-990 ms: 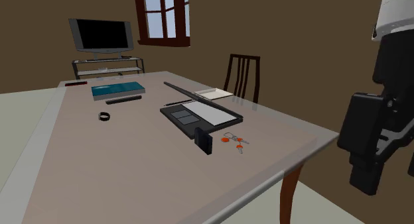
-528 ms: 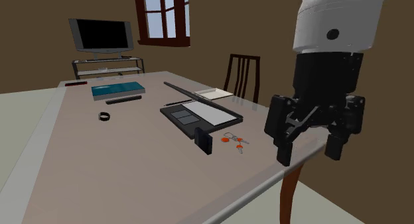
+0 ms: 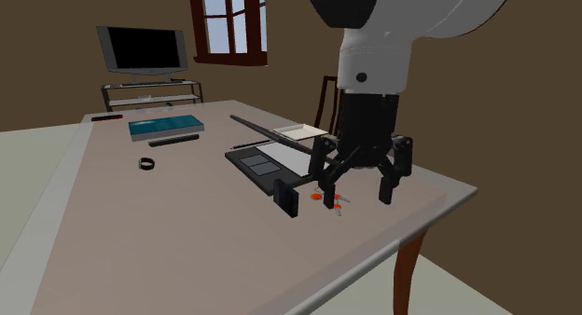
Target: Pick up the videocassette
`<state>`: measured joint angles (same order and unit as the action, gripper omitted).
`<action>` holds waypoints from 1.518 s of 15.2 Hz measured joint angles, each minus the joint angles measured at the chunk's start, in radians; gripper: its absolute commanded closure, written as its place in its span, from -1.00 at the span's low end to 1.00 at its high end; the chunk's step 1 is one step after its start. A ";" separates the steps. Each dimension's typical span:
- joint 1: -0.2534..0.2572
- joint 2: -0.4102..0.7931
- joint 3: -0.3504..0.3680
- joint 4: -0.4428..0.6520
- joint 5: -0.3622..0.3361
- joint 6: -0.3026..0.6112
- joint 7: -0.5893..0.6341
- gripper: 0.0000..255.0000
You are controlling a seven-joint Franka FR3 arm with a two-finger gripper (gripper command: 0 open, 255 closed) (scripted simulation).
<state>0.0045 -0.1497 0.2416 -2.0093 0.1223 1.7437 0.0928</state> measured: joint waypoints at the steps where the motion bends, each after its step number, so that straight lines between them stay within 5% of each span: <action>1: 0.002 0.039 0.006 0.037 -0.007 0.002 0.010 -1.00; 12: 0.067 0.476 0.042 0.506 -0.108 -0.023 0.122 -1.00; 20: 0.076 0.528 0.039 0.480 -0.120 0.055 0.127 -1.00; 21: 0.075 0.529 0.039 0.475 -0.120 0.060 0.126 1.00; 23: 0.075 0.528 0.039 0.470 -0.120 0.064 0.126 1.00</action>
<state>0.0796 0.3779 0.2807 -1.5392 0.0021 1.8080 0.2185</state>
